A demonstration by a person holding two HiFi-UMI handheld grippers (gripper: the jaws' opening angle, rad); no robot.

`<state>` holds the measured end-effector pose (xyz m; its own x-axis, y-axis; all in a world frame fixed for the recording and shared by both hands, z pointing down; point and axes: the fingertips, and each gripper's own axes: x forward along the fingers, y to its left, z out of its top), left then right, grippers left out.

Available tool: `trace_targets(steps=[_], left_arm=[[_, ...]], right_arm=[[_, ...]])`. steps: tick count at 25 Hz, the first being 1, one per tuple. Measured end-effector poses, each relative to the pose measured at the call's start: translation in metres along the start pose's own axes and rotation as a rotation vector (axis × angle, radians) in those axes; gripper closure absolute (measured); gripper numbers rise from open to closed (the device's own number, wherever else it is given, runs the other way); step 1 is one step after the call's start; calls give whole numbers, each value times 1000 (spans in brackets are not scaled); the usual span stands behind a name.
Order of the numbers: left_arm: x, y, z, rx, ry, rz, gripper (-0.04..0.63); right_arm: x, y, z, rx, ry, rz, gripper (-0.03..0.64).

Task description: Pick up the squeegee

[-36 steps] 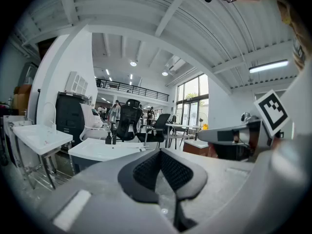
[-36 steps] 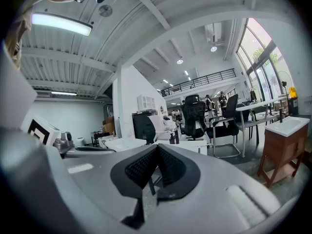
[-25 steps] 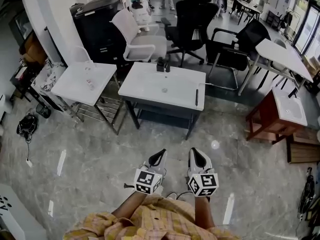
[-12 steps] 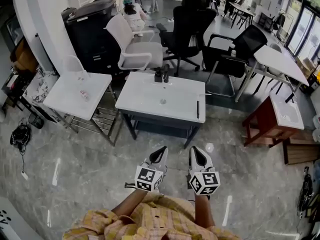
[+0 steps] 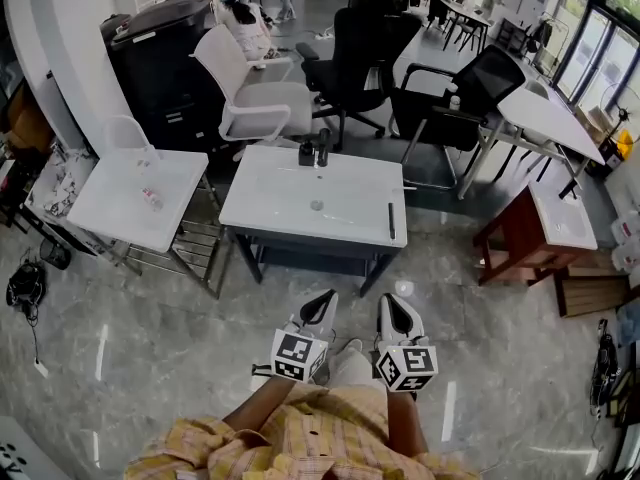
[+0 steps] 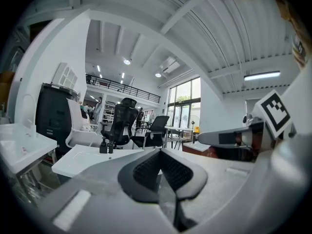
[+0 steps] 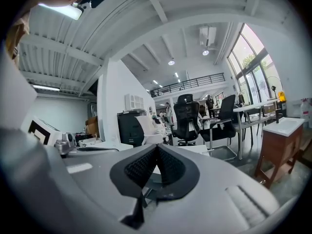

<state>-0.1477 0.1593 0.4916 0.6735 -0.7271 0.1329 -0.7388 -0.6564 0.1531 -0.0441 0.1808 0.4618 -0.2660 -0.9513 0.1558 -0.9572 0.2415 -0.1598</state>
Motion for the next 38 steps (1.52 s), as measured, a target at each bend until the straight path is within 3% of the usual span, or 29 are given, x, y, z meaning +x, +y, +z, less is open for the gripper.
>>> trace_targets(steps=[15,38], left_arm=[[54,35,-1,6,14,21,595],[280,110,36,19,58,80,595]], right_arm=[[62,-32,-7,16,35,5,620],[251,-178,40,43,77,65,618]])
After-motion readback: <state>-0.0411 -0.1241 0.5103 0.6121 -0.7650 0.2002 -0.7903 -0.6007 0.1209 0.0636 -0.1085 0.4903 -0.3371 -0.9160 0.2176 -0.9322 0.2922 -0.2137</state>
